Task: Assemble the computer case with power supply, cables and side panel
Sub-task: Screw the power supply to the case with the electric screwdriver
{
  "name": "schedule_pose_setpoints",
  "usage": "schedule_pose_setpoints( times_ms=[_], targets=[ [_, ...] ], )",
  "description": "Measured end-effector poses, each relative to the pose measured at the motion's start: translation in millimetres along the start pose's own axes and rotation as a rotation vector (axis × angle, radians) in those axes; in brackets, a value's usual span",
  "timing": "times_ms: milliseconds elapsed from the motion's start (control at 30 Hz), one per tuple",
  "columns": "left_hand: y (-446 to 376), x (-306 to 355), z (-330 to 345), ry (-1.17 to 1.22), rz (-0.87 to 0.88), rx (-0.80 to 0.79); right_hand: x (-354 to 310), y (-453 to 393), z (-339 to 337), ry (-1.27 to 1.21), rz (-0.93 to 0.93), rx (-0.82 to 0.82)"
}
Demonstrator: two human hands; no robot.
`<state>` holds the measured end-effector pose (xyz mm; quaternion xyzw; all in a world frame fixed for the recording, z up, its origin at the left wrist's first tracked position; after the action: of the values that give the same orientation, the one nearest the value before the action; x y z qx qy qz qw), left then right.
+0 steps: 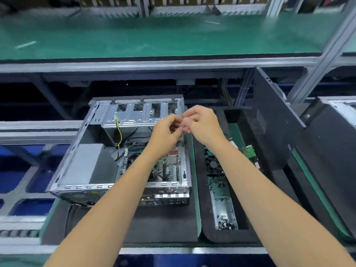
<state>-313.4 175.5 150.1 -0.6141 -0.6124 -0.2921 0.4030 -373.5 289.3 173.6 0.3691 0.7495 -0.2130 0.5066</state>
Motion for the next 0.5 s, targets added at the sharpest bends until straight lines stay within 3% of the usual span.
schedule_pose_setpoints(
  times_ms=[267, 500],
  targets=[
    [80, -29, -103, -0.007, -0.031, 0.265, -53, -16, 107, 0.025, -0.064, -0.209],
    [137, -61, -183, -0.139, -0.059, 0.244, -96, -28, 204, 0.155, -0.078, -0.381]
  ],
)
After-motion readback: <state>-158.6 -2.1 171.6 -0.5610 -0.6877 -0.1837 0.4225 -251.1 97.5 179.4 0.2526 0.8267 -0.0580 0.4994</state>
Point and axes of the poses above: each hand's wrist, its own y-axis away from the middle knuckle, its own z-axis out of the palm, x = y × z, the point moved 5 cm from there along -y, towards the middle knuckle, and after that the axes turned 13 degrees about -x, right-handed, at the moved point
